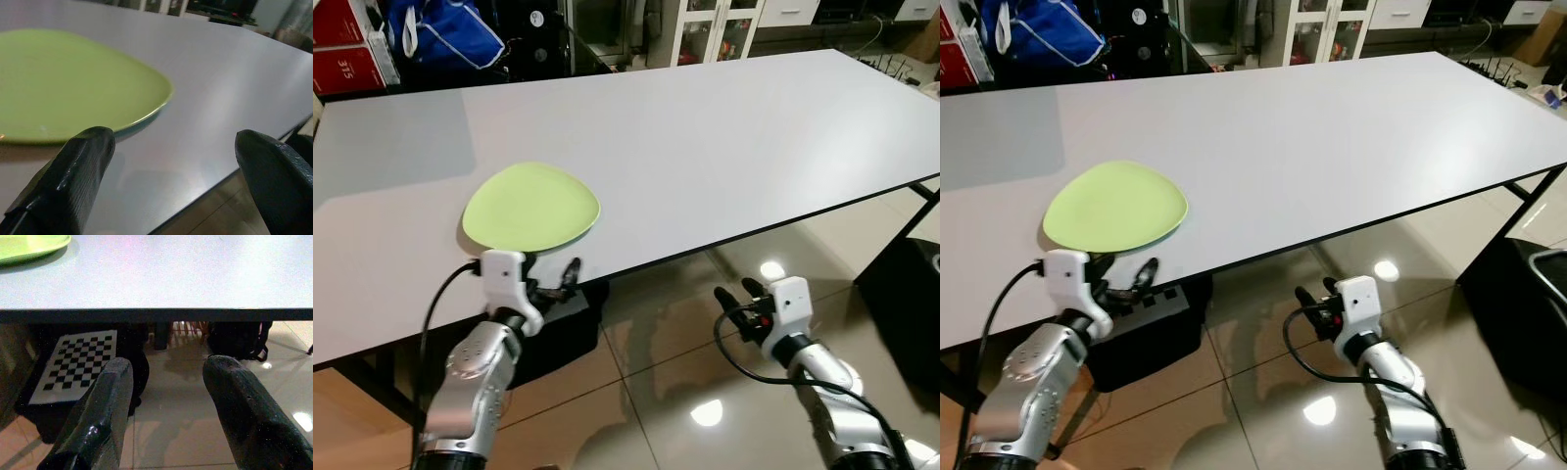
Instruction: Setting the table
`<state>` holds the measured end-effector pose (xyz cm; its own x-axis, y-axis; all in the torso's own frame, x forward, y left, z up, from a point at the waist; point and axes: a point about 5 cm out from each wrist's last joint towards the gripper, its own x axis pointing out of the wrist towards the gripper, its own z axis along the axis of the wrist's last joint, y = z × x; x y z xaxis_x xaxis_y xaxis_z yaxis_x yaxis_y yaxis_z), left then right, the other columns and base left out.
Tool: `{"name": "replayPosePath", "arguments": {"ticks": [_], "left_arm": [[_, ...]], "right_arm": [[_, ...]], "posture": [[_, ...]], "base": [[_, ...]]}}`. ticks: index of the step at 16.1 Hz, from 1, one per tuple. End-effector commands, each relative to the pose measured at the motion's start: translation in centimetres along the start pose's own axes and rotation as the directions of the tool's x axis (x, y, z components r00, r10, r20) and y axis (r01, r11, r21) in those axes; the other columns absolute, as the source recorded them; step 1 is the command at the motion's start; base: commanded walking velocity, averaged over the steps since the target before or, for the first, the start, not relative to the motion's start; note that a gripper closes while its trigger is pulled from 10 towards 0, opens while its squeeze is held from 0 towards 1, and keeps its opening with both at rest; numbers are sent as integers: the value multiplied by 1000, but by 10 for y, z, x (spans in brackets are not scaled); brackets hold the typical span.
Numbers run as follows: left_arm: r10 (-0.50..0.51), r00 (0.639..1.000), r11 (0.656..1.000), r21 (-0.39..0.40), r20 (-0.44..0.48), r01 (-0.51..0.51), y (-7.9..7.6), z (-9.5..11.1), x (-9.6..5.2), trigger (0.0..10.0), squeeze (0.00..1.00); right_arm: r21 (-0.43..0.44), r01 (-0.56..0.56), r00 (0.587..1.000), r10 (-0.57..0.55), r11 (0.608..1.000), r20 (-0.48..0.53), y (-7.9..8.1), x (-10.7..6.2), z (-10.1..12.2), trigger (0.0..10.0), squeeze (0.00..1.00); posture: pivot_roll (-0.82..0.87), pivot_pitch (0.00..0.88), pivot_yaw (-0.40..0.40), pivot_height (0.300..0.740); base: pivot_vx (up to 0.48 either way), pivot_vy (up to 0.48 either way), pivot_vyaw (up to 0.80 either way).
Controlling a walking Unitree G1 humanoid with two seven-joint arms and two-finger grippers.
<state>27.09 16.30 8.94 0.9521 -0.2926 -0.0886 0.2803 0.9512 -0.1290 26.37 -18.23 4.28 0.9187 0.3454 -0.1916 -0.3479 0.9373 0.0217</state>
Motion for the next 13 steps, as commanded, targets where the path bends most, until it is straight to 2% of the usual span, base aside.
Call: {"name": "replayPosePath", "arguments": {"ticks": [1,3,5,7,11,13], "left_arm": [[-19,1000,999,41,19,18,-6,4,4,10000,0],[-34,999,996,87,9,33,-9,4,13,10000,0],[-40,999,997,67,3,39,-6,5,18,10000,0],[-19,1000,996,86,-2,19,-2,2,20,10000,0],[-20,1000,999,49,-23,21,-5,-5,23,10000,0],[-1,1000,998,55,-22,3,-6,-6,24,10000,0]], "right_arm": [[-10,32,999,-32,999,8,-5,1,1,10000,0],[-13,54,998,-54,998,13,-3,4,2,10000,0],[-13,73,997,-72,997,33,0,9,5,10000,0],[-1,78,996,-77,997,45,3,12,8,10000,0],[19,95,994,-96,995,47,5,17,11,10000,0],[30,98,994,-99,995,36,5,19,11,10000,0]], "posture": [[-33,0,2,740],[-46,0,47,740],[-54,0,68,740],[-53,0,66,740],[-59,0,69,740],[-58,0,65,740]], "base": [[0,0,0],[0,0,0],[0,0,0],[0,0,0],[0,0,0],[0,0,0]]}}
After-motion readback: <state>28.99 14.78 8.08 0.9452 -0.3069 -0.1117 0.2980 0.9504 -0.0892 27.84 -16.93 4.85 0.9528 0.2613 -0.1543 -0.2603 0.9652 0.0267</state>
